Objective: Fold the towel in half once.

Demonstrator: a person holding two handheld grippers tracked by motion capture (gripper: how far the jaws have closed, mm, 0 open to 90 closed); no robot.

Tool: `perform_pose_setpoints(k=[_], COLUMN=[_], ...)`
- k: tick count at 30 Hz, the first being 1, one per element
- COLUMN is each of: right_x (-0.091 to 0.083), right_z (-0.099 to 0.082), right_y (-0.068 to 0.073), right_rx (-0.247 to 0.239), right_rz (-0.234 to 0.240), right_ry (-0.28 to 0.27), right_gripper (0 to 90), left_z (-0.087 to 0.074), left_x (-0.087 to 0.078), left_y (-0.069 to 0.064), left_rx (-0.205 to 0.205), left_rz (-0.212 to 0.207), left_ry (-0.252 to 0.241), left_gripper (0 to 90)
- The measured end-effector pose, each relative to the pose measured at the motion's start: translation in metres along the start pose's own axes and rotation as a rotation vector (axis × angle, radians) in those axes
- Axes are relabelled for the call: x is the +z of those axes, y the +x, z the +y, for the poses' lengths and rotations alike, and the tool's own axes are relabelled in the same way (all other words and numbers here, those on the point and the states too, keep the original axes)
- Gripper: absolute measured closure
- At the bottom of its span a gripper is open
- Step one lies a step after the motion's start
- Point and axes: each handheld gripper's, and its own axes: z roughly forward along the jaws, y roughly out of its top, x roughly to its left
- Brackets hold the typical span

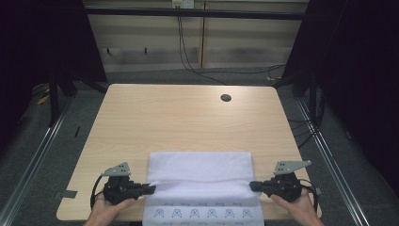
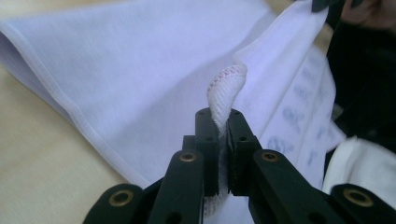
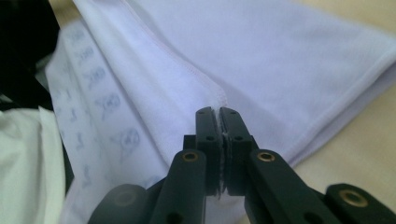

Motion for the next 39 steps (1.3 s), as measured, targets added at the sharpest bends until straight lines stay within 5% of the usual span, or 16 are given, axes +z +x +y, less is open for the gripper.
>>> perform_pose_setpoints(k=[5, 12, 17, 23, 24, 27, 34, 39], right_x=[0.005, 0.019, 0.029, 0.038, 0.041, 0.047, 0.068, 0.081], right_z=[-0.010, -0.012, -0.009, 0.001, 0.004, 0.011, 0.036, 0.056], right_y=[0.005, -0.001, -0.006, -0.021, -0.024, -0.032, -0.057, -0.082], right_rx=[0.017, 0.016, 0.016, 0.040, 0.030, 0.032, 0.039, 0.058], right_rz=[0.004, -0.018, -0.079, -0.103, -0.127, -0.151, -0.216, -0.258], right_ry=[0.048, 0.132, 0.125, 0.101, 0.089, 0.074, 0.047, 0.039], right_gripper=[87.7, 87.6, 87.7, 87.7, 87.6, 87.6, 87.7, 87.7], left_z=[-0.005, -0.004, 0.000, 0.009, 0.015, 0.030, 0.061, 0.080], left_x=[0.009, 0.023, 0.026, 0.029, 0.031, 0.036, 0.050, 0.061], left_y=[0.002, 0.009, 0.023, 0.041, 0.055, 0.070, 0.107, 0.132], left_rx=[0.004, 0.018, -0.032, 0.002, -0.012, 0.021, 0.075, 0.027], left_rz=[-0.016, 0.039, 0.046, 0.077, 0.079, 0.154, 0.252, 0.293], left_ry=[0.074, 0.138, 0.100, 0.070, 0.045, 0.045, 0.030, -0.007], left_gripper=[85.5, 85.5, 86.0, 86.3, 86.4, 86.5, 86.5, 86.4])
